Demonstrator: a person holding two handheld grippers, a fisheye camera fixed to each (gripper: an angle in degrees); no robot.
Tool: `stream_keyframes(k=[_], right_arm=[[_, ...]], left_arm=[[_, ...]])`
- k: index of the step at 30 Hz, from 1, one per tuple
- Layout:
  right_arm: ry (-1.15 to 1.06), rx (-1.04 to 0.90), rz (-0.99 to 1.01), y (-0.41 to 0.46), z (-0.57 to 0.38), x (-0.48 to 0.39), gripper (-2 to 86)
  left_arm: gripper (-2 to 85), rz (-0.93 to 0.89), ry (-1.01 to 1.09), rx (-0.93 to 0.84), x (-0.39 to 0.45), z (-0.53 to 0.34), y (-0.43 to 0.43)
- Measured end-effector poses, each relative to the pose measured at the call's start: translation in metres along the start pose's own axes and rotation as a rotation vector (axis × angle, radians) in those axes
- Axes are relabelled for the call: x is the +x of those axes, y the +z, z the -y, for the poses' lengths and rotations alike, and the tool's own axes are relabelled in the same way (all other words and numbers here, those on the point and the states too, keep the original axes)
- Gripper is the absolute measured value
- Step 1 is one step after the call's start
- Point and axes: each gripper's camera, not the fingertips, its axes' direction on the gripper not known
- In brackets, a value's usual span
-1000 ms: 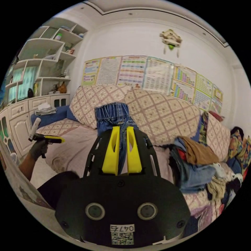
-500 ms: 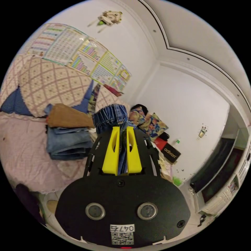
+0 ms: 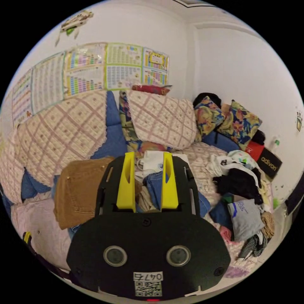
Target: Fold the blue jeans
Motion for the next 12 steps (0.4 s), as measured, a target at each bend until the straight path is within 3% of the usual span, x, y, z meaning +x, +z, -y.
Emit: stream_keyframes(k=[6,12], right_arm=[[0.064,-0.078,-0.214,-0.019,-0.149,0.079,7.0],[0.298,-0.241,-0.391,-0.04,-0.329,0.185,6.6]], left_arm=[[-0.1,-0.033,0.004,0.004,0.003,0.02,0.004],[0.0,-0.034,-0.003,0.02,0.005,0.029,-0.003]])
